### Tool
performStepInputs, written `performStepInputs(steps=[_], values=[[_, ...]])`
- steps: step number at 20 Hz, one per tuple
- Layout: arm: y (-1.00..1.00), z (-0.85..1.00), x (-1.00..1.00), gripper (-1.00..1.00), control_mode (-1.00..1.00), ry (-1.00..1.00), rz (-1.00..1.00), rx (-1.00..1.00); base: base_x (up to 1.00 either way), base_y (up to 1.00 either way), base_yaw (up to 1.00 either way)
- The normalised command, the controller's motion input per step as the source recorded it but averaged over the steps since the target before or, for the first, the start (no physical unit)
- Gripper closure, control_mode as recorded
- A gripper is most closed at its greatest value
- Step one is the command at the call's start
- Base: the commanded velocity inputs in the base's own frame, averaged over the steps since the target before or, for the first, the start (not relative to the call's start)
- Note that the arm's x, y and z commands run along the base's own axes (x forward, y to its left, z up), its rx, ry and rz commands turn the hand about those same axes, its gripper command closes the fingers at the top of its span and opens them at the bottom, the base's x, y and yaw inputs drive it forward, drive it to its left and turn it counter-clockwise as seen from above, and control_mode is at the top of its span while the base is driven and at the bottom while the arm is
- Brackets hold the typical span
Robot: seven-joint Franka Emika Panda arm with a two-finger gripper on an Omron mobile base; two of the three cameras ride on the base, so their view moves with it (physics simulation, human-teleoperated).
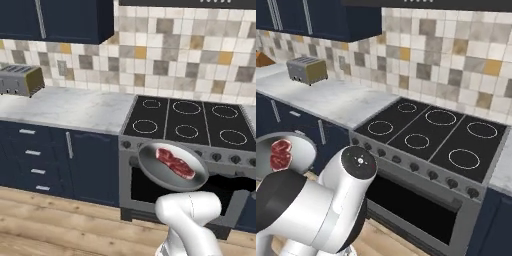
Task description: Pick up the pan with the steak in it and place it on the dining table. Then place the steak on the plate.
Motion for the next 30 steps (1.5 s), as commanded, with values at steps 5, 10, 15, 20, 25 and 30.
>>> performStepInputs(steps=[5, 10, 15, 20, 25, 30], values=[[0.0, 0.0, 0.0, 1.0, 1.0, 0.0, 0.0, 0.0, -0.04, 0.0, 0.43], [0.0, 0.0, 0.0, 1.0, 1.0, 0.0, 0.0, 0.0, -0.05, 0.0, 0.44], [0.0, 0.0, 0.0, 1.0, 1.0, 0.0, 0.0, 0.0, -0.01, 0.0, 0.43], [0.0, 0.0, 0.0, 1.0, 1.0, 0.0, 0.0, 0.0, 0.22, 0.01, 0.35], [0.0, 0.0, 0.0, 1.0, 1.0, 0.0, 0.0, 0.0, 0.13, 0.03, 0.39], [0.0, 0.0, 0.0, 1.0, 1.0, 0.0, 0.0, 0.0, -0.05, 0.0, 0.47]])
